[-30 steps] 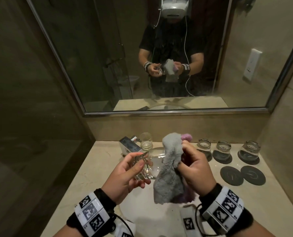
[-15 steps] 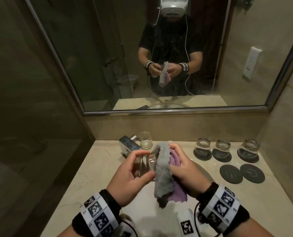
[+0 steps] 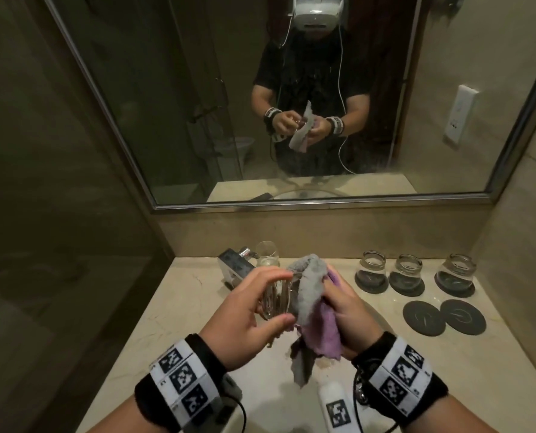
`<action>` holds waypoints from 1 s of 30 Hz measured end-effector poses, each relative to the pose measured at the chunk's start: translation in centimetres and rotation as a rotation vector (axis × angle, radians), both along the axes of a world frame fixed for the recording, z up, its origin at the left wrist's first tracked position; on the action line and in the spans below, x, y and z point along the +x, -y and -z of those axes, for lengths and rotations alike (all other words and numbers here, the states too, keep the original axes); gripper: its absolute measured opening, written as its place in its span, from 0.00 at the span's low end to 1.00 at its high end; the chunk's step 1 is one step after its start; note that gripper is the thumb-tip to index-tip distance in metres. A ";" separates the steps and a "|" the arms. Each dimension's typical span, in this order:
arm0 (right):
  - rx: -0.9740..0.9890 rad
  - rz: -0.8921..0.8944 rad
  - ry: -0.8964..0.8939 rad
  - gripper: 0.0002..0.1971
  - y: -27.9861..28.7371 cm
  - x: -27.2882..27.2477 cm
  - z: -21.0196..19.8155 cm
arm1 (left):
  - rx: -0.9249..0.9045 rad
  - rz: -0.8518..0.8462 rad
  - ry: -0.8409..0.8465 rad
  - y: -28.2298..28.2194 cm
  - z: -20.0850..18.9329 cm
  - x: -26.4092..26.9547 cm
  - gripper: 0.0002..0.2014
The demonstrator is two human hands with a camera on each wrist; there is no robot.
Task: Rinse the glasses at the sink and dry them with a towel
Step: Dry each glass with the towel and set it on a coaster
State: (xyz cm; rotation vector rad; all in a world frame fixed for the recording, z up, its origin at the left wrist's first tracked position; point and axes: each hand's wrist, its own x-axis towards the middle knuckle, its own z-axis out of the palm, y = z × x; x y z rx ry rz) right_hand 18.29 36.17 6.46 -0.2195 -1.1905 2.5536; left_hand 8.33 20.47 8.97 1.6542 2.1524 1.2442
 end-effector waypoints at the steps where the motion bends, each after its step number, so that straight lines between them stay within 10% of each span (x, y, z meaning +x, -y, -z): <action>1: 0.054 0.023 -0.028 0.27 -0.2 0.0 0.1 | -0.016 -0.011 0.158 -0.2 -0.1 0.0 0.27; 5: 0.305 0.103 -0.124 0.29 0.1 0.1 -0.3 | -0.029 -0.097 0.878 -0.8 -0.7 -0.3 0.35; 10: 0.012 0.007 0.028 0.22 -0.2 -0.7 -0.2 | -0.068 -0.027 0.028 -0.6 -1.2 -0.5 0.25; 16: 0.253 0.119 -0.036 0.29 0.5 -0.5 -0.2 | -0.079 -0.176 0.790 -1.1 -0.9 -1.1 0.33; 22: -0.165 -0.075 0.060 0.34 0.4 -1.3 0.2 | -0.013 -0.061 -0.122 -0.5 -0.5 -0.6 0.24; 27: 0.155 0.112 -0.083 0.28 1.0 -0.1 -0.3 | -0.056 -0.160 0.653 -0.7 -0.9 -0.2 0.26; 30: 0.107 0.090 -0.054 0.26 1.2 -0.2 0.2 | -0.045 -0.140 0.343 -0.3 -1.1 0.0 0.18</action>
